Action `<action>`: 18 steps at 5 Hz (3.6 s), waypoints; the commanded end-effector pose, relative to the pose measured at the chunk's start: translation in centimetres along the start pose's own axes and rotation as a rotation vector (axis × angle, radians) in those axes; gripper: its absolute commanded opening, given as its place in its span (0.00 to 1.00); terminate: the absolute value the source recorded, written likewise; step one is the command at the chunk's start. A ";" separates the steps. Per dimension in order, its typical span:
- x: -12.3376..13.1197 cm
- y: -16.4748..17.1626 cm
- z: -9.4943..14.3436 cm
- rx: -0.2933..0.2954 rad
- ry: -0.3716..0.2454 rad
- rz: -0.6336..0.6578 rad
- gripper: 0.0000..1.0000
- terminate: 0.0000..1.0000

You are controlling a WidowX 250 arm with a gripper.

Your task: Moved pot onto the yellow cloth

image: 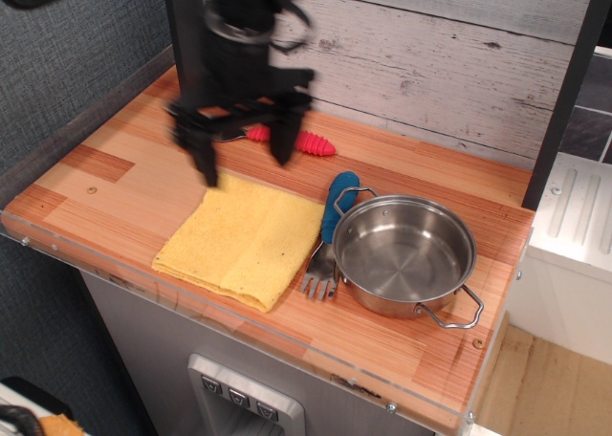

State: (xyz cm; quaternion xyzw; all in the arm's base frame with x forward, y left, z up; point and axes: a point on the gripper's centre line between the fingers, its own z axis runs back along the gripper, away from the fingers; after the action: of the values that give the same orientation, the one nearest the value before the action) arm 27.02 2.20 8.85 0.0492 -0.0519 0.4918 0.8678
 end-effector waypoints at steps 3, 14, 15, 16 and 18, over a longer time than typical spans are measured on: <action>-6.8 -4.0 -1.5 -0.185 0.054 -0.031 1.00 0.00; -3.0 -4.0 -1.0 -0.342 0.075 0.098 0.00 0.00; -1.1 -1.3 0.1 -0.330 0.061 0.182 0.00 0.00; 0.0 0.7 0.1 -0.315 0.064 0.256 0.00 0.00; 1.1 4.6 -1.5 -0.297 0.068 0.359 0.00 0.00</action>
State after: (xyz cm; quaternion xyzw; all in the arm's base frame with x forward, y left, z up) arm 23.35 5.54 6.46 -0.0999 -0.0829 0.6336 0.7627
